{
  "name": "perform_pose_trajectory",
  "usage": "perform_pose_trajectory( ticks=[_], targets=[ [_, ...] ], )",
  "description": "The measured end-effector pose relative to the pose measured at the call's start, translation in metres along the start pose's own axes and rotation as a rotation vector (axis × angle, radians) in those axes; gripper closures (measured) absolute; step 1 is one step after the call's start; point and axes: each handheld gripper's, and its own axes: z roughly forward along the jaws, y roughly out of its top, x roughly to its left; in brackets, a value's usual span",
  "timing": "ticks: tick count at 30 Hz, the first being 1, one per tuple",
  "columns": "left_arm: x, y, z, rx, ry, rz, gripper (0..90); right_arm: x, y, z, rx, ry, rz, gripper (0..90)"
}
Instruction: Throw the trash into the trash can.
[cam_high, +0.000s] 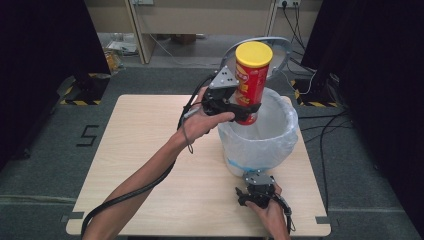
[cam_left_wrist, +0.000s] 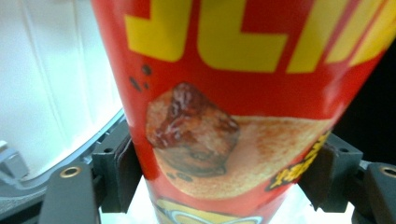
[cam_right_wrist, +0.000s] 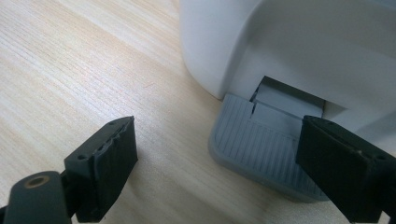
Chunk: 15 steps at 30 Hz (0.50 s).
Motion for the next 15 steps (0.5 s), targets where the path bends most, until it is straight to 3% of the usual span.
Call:
perform_pose_trajectory(
  ticks=[15],
  targets=[
    [0.003,-0.015,0.019,0.082,0.003,-0.006,24.4,0.000,0.000,0.000,0.001,-0.002,0.000,12.7]
  ],
)
